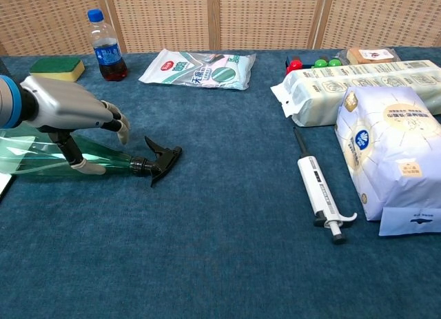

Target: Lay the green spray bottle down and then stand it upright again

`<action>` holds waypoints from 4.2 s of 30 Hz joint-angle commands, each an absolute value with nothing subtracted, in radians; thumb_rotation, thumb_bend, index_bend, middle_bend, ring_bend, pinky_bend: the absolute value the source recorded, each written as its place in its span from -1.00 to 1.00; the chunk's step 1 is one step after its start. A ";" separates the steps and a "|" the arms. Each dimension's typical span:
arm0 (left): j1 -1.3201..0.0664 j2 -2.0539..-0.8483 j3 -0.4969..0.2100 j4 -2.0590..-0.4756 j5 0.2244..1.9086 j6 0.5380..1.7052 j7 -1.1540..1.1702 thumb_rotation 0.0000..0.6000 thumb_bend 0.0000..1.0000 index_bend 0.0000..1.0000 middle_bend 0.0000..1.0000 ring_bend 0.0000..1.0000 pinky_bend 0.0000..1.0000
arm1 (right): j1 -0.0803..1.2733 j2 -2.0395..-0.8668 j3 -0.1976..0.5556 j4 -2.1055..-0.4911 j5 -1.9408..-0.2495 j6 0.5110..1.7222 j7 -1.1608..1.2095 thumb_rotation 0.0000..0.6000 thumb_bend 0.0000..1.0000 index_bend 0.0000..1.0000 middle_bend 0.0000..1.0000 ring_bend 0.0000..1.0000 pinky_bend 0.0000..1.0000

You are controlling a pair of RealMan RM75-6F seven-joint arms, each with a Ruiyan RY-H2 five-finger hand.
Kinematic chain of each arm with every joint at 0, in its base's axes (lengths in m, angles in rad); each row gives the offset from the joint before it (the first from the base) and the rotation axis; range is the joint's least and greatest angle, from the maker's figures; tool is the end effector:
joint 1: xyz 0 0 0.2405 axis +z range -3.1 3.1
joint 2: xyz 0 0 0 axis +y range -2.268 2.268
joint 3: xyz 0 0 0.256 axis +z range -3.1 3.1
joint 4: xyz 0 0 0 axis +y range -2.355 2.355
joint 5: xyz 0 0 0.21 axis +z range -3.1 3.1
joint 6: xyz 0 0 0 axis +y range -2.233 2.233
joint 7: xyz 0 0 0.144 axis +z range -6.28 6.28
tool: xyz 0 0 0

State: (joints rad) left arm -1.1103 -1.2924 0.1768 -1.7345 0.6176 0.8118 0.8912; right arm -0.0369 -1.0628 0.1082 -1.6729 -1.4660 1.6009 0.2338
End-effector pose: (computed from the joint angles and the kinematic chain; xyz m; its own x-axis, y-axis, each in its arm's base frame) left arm -0.1603 0.3309 0.0081 0.9000 0.3297 0.2852 0.4324 -0.5921 -0.6801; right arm -0.3165 -0.1530 0.1966 0.1752 0.1486 0.9733 -0.9822 0.0950 0.1623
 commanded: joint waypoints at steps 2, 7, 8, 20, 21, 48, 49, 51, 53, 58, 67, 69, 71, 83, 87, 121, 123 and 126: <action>-1.121 -1.301 0.192 -1.725 0.614 0.811 0.905 -0.06 -0.28 -0.64 -0.81 -0.92 -0.34 | -0.039 -1.063 0.109 -1.672 -1.465 1.603 0.241 1.00 -0.25 -0.42 -0.41 -0.83 -0.64; -1.135 -1.318 0.220 -1.714 0.624 0.818 0.942 -0.03 -0.27 -0.58 -0.78 -0.90 -0.32 | -0.040 -1.065 0.111 -1.671 -1.472 1.609 0.268 1.00 -0.24 -0.42 -0.41 -0.84 -0.64; -1.137 -1.319 0.223 -1.715 0.626 0.822 0.946 0.08 -0.27 -0.55 -0.76 -0.88 -0.31 | -0.041 -1.065 0.112 -1.670 -1.472 1.610 0.270 1.00 -0.24 -0.42 -0.41 -0.84 -0.64; -1.094 -1.348 0.230 -1.700 0.724 0.904 0.942 1.00 -0.20 -0.04 -0.14 -0.24 0.19 | -0.052 -1.065 0.120 -1.667 -1.491 1.645 0.328 1.00 -0.24 -0.45 -0.41 -0.83 -0.64; -1.088 -1.350 0.226 -1.697 0.730 0.914 0.937 1.00 -0.19 -0.01 -0.09 -0.18 0.18 | -0.052 -1.066 0.120 -1.666 -1.491 1.646 0.330 1.00 -0.24 -0.45 -0.41 -0.84 -0.64; -0.701 -1.213 -0.062 -1.640 1.267 1.185 -0.280 1.00 -0.18 -0.07 -0.16 -0.15 0.16 | -0.022 -1.095 0.128 -1.667 -1.506 1.625 0.309 1.00 -0.25 -0.46 -0.41 -0.84 -0.64; -0.688 -1.216 -0.068 -1.635 1.279 1.196 -0.325 1.00 -0.18 -0.07 -0.16 -0.16 0.17 | -0.021 -1.095 0.128 -1.667 -1.507 1.624 0.308 1.00 -0.25 -0.47 -0.41 -0.84 -0.64; -0.661 -1.221 -0.072 -1.617 1.313 1.215 -0.425 1.00 -0.18 -0.08 -0.17 -0.16 0.17 | -0.017 -1.097 0.128 -1.668 -1.508 1.620 0.306 1.00 -0.25 -0.47 -0.41 -0.84 -0.64; -0.636 -1.231 -0.077 -1.601 1.333 1.236 -0.503 1.00 -0.18 -0.09 -0.17 -0.16 0.18 | -0.014 -1.099 0.128 -1.668 -1.508 1.616 0.304 1.00 -0.25 -0.47 -0.41 -0.84 -0.64; -0.572 -1.273 -0.089 -1.547 1.372 1.290 -0.720 1.00 -0.18 -0.10 -0.19 -0.18 0.14 | -0.005 -1.102 0.129 -1.674 -1.509 1.607 0.299 1.00 -0.25 -0.47 -0.41 -0.84 -0.64; -0.501 -1.336 -0.078 -1.436 1.425 1.314 -0.952 1.00 -0.18 -0.12 -0.24 -0.24 0.23 | 0.002 -1.104 0.129 -1.681 -1.506 1.598 0.290 1.00 -0.25 -0.47 -0.41 -0.84 -0.64; -0.493 -1.355 -0.075 -1.411 1.442 1.323 -0.973 1.00 -0.18 -0.12 -0.24 -0.24 0.22 | 0.003 -1.105 0.129 -1.681 -1.506 1.598 0.289 1.00 -0.25 -0.47 -0.41 -0.84 -0.64; -0.489 -1.380 -0.068 -1.386 1.462 1.323 -0.990 1.00 -0.18 -0.12 -0.24 -0.25 0.21 | 0.004 -1.106 0.130 -1.682 -1.503 1.596 0.287 1.00 -0.25 -0.47 -0.41 -0.84 -0.64; -0.486 -1.470 -0.067 -1.292 1.533 1.344 -1.038 1.00 -0.18 -0.10 -0.25 -0.28 0.18 | -0.002 -1.102 0.129 -1.682 -1.494 1.602 0.290 1.00 -0.25 -0.47 -0.41 -0.84 -0.64; -0.486 -1.485 -0.060 -1.272 1.553 1.346 -1.033 1.00 -0.18 -0.10 -0.25 -0.29 0.16 | -0.002 -1.103 0.128 -1.680 -1.494 1.600 0.293 1.00 -0.25 -0.47 -0.41 -0.84 -0.64; -0.458 -1.514 -0.028 -1.231 1.609 1.390 -0.971 1.00 -0.18 -0.17 -0.37 -0.53 -0.11 | -0.004 -1.095 0.127 -1.687 -1.503 1.611 0.308 1.00 -0.25 -0.48 -0.40 -0.84 -0.64; -0.457 -1.513 -0.025 -1.231 1.612 1.390 -0.964 0.99 -0.18 -0.19 -0.40 -0.57 -0.14 | -0.003 -1.095 0.127 -1.687 -1.504 1.611 0.308 1.00 -0.25 -0.48 -0.40 -0.84 -0.64; -0.456 -1.511 -0.021 -1.231 1.615 1.388 -0.955 0.91 -0.18 -0.22 -0.44 -0.60 -0.17 | -0.003 -1.095 0.128 -1.687 -1.504 1.612 0.310 1.00 -0.25 -0.48 -0.40 -0.84 -0.64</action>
State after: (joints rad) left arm -0.4560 -1.5119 -0.0225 -1.2305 1.6142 1.3889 -0.9564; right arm -0.0034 -1.0952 0.1278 -1.6874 -1.5040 1.6118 0.3105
